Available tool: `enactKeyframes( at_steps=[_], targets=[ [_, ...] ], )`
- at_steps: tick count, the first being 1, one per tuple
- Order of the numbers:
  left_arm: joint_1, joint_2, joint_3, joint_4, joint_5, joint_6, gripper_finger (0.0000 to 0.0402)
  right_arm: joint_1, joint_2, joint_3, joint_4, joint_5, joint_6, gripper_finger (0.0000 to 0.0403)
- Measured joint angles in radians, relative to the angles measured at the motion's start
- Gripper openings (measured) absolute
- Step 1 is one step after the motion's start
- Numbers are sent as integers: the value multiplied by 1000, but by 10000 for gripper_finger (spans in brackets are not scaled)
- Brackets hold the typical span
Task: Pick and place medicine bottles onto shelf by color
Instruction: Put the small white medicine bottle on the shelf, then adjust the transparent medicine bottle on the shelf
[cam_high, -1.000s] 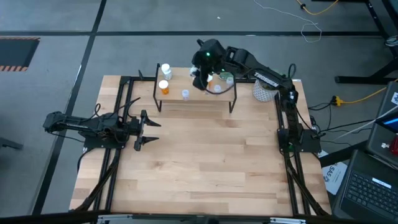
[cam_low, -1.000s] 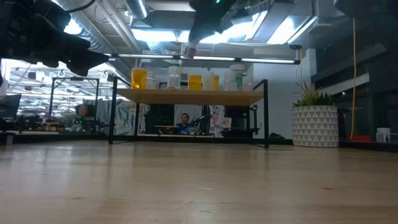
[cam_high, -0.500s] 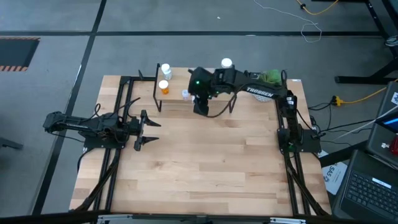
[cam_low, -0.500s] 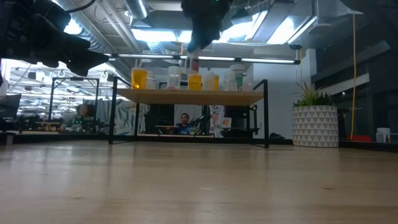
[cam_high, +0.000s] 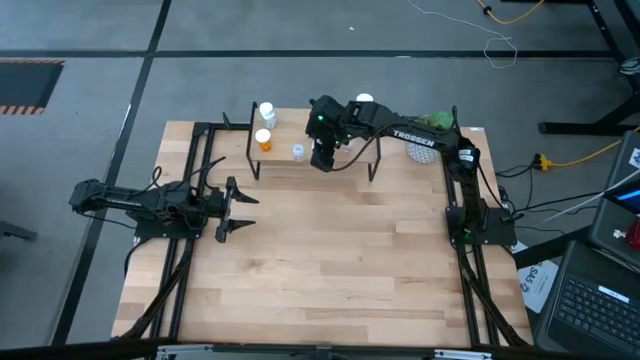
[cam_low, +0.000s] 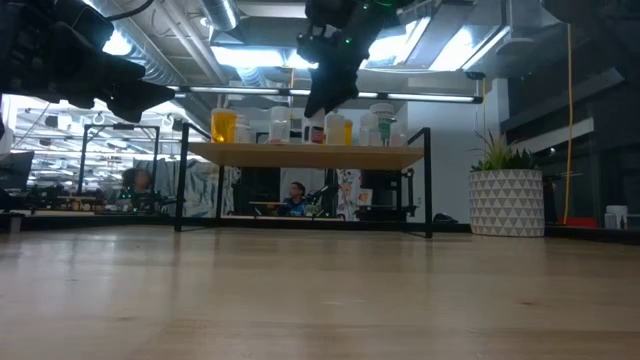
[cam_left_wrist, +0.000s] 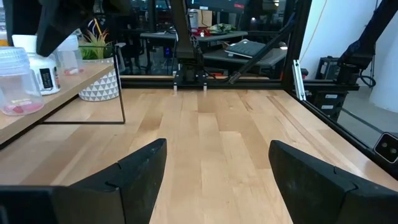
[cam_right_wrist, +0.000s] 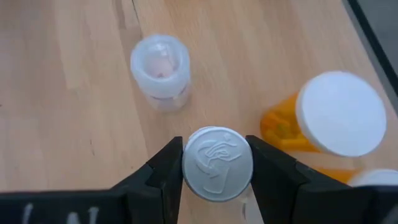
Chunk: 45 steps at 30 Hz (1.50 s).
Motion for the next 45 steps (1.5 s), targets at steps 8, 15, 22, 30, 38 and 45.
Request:
enactKeyframes(
  at_steps=[8, 15, 22, 30, 38, 45],
  targets=[
    [0, 0, 0, 0, 0, 0, 279, -4, 0, 6, 19, 19, -6, 152],
    [0, 0, 0, 0, 0, 0, 279, -5, 0, 6, 12, 19, -1, 188],
    [0, 0, 0, 0, 0, 0, 279, -5, 0, 6, 26, 87, -3, 273],
    [0, 0, 0, 0, 0, 0, 279, 2, 1, 82, 30, 77, -5, 285],
    [0, 0, 0, 0, 0, 0, 279, 76, 0, 157, 2, -132, 8, 286],
    [0, 0, 0, 0, 0, 0, 279, 189, 10, 6, 177, -151, -17, 286]
  ],
)
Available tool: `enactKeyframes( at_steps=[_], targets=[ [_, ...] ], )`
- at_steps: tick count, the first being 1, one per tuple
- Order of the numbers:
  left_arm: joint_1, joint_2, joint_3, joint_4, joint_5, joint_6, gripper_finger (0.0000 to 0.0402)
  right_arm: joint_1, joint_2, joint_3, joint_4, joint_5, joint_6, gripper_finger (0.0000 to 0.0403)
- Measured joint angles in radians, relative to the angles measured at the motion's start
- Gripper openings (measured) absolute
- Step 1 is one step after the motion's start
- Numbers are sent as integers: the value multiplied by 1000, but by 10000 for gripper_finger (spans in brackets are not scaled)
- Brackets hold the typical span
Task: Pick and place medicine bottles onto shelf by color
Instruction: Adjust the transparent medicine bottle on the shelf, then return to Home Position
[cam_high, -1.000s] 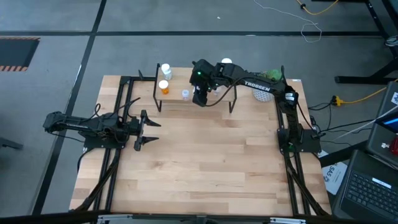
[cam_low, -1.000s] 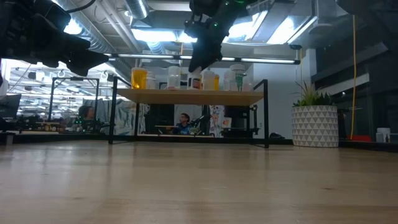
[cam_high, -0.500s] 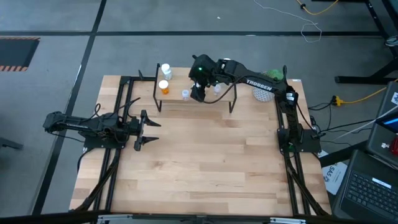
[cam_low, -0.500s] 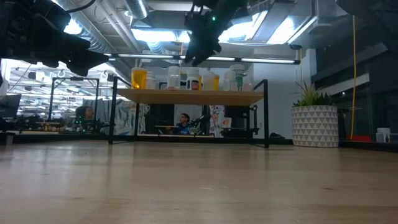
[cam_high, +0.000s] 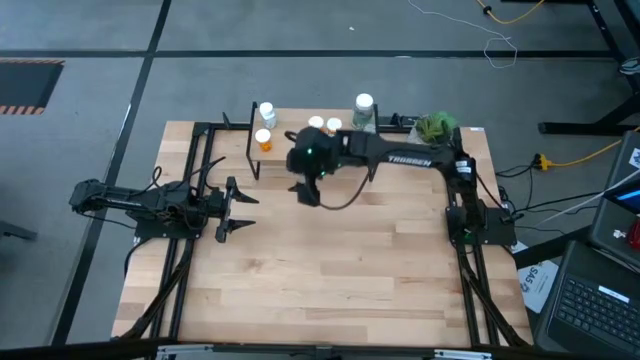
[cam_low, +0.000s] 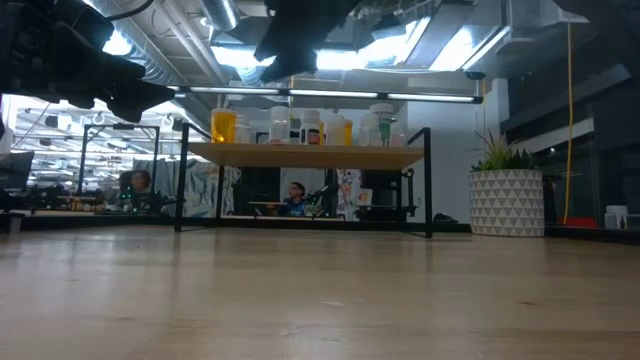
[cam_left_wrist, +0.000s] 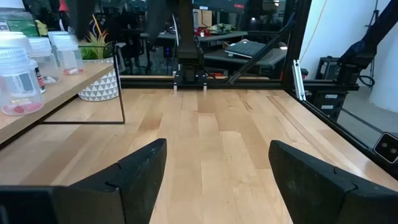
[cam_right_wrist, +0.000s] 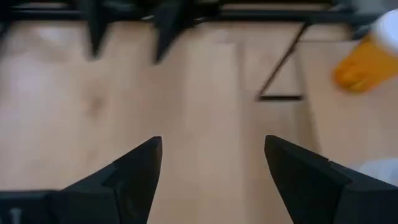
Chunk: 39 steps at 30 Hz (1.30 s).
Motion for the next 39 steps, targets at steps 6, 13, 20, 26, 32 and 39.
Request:
enactKeyframes(
  at_steps=[6, 13, 20, 26, 32, 39],
  targets=[
    [0, 0, 0, 0, 0, 0, 279, 38, 2, -165, 183, 188, 23, 274],
    [0, 0, 0, 0, 0, 0, 279, 35, 3, -234, 219, 300, 68, 270],
    [0, 0, 0, 0, 0, 0, 279, 10, 2, -233, 232, 351, 40, 270],
    [0, 0, 0, 0, 0, 0, 279, -20, 2, -233, 235, 358, 40, 270],
    [0, 0, 0, 0, 0, 0, 279, -41, 2, -233, 238, 355, 38, 270],
    [0, 0, 0, 0, 0, 0, 279, -28, -2, -190, 134, 349, 77, 270]
  ],
)
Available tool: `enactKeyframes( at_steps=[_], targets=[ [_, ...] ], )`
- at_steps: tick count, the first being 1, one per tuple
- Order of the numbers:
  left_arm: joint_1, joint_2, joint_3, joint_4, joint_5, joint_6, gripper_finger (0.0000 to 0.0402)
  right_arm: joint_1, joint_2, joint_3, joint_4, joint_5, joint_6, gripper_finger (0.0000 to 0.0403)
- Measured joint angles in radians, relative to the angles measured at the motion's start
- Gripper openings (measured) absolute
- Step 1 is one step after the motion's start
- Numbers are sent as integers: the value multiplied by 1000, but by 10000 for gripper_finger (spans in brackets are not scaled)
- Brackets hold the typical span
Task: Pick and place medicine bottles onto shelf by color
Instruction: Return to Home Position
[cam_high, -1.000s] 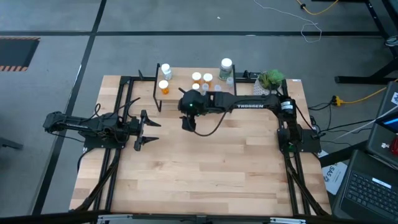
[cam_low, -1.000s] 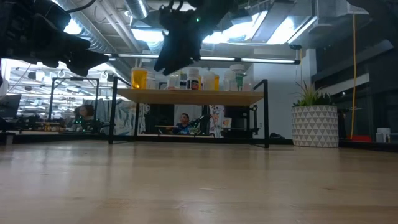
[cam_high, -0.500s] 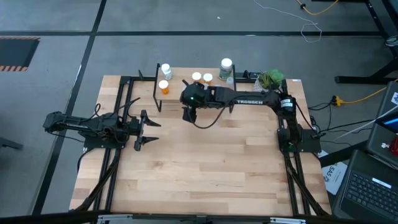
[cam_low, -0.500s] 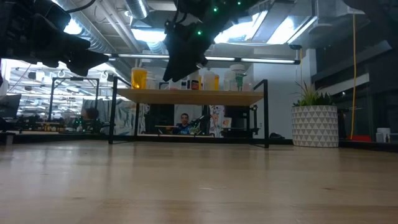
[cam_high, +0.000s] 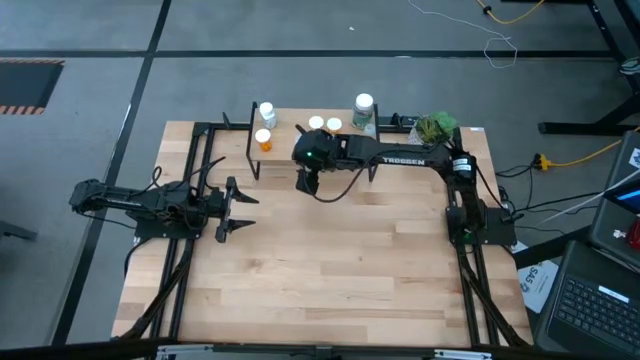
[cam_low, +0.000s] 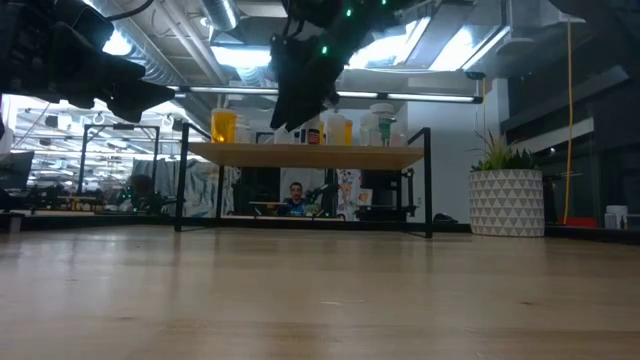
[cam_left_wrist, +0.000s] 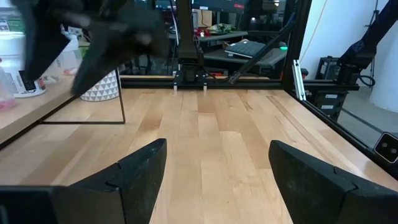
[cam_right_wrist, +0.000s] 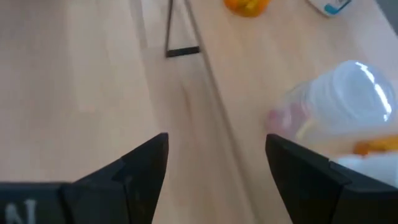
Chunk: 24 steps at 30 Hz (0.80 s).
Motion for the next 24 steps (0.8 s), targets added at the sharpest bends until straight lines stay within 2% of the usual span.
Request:
enactKeyframes(
  at_steps=[5, 12, 16, 19, 24],
  targets=[
    [0, 0, 0, 0, 0, 0, 279, 60, -13, 133, -263, -46, 39, 270],
    [0, 0, 0, 0, 0, 0, 279, 132, -11, 130, -450, -56, -172, 270],
    [0, 0, 0, 0, 0, 0, 279, 157, -11, 100, -580, -108, -59, 270],
    [0, 0, 0, 0, 0, 0, 279, 171, -64, 37, -568, -149, 19, 270],
    [0, 0, 0, 0, 0, 0, 279, 183, -218, -224, -312, -162, -43, 270]
  ],
)
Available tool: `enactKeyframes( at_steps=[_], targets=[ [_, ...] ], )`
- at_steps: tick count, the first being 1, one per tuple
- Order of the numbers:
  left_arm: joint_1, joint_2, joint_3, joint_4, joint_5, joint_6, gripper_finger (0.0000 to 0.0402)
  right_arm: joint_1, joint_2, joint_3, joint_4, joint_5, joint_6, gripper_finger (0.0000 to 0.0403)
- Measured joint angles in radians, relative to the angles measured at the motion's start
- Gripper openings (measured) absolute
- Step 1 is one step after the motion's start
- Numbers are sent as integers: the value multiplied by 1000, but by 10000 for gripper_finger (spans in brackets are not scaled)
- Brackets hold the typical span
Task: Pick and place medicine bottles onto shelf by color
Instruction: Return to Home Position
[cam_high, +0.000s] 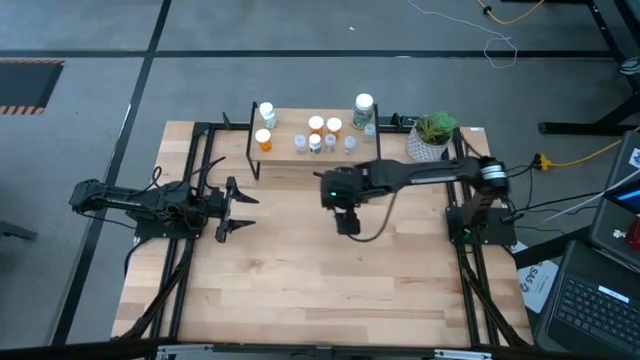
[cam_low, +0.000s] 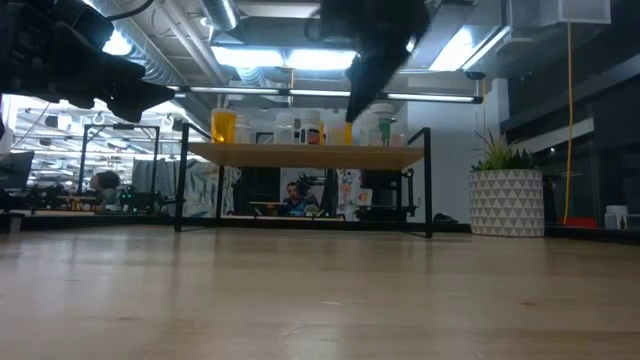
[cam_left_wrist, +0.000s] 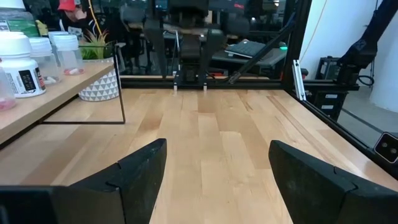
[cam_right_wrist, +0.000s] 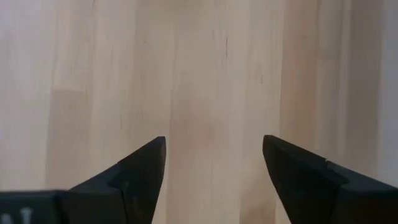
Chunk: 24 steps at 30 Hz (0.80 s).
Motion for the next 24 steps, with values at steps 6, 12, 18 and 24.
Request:
enactKeyframes(
  at_steps=[6, 12, 18, 24],
  targets=[
    [0, 0, 0, 0, 0, 0, 279, 11, -225, -424, 300, 1, 92, 270],
    [0, 0, 0, 0, 0, 0, 279, 42, -516, -855, 680, -7, 157, 270],
    [0, 0, 0, 0, 0, 0, 279, 40, -807, -1132, 885, -18, 164, 270],
    [0, 0, 0, 0, 0, 0, 279, 22, -1103, -1339, 978, -17, 165, 270]
  ],
)
